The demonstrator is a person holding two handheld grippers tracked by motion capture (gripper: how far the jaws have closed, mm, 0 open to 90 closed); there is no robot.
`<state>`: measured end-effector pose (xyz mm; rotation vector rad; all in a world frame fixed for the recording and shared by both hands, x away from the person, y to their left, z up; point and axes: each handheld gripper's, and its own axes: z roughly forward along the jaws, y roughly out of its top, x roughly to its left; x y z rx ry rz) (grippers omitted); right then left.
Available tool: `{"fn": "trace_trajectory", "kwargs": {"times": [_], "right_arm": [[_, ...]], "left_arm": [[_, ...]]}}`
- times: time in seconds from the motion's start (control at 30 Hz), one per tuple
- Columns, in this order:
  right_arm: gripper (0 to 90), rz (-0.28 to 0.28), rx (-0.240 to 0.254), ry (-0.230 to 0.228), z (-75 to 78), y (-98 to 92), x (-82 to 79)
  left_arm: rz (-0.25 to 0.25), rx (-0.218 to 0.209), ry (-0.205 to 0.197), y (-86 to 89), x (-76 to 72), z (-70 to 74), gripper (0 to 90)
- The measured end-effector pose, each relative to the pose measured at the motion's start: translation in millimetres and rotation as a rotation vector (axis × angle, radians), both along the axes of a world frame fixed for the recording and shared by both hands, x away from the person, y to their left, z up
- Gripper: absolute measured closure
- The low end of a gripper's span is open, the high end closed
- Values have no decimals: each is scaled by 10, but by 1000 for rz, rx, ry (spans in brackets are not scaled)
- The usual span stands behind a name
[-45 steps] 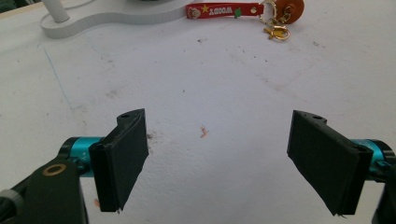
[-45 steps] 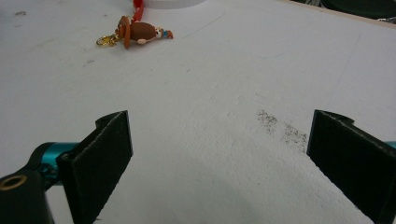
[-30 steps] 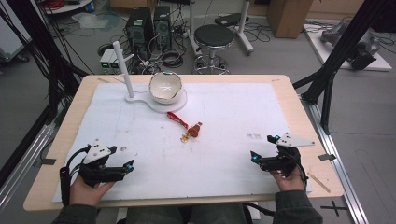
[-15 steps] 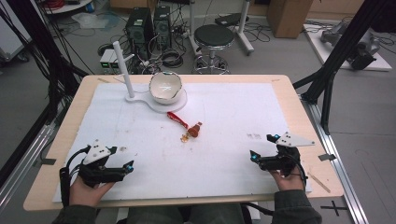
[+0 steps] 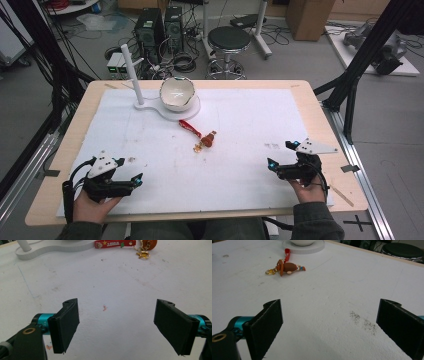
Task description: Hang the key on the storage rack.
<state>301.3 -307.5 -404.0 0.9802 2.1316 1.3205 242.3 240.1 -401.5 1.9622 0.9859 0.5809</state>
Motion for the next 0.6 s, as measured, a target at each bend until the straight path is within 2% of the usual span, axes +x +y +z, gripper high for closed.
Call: {"fn": "trace_trajectory", "kwargs": {"times": [0.2, 0.6], "right_arm": [[60, 6, 15, 19, 45, 25, 52], [60, 57, -8, 9, 261, 254, 224]], "left_arm": [[-4, 3, -4, -9, -4, 7, 206], [-4, -3, -3, 5, -5, 8, 205]]}}
